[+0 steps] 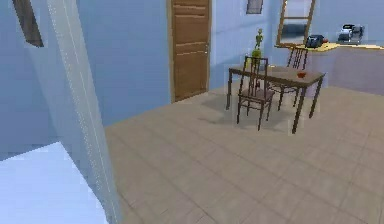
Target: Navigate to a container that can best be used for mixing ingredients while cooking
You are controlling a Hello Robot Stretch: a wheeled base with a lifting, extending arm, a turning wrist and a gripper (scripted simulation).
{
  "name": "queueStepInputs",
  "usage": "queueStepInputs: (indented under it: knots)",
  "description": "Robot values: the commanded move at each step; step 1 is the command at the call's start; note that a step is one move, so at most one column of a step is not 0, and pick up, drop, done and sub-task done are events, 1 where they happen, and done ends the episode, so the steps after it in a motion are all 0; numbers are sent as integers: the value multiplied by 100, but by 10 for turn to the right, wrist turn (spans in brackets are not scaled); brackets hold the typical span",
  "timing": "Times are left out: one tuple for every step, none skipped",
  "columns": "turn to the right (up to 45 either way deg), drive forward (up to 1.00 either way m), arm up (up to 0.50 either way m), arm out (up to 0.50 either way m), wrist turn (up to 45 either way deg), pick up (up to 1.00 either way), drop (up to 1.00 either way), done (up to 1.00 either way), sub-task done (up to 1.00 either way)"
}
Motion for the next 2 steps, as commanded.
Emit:
queueStepInputs:
  knots:
    - [300, 0, 0, 0, 0, 0, 0, 0, 0]
    - [0, 100, 0, 0, 0, 0, 0, 0, 0]
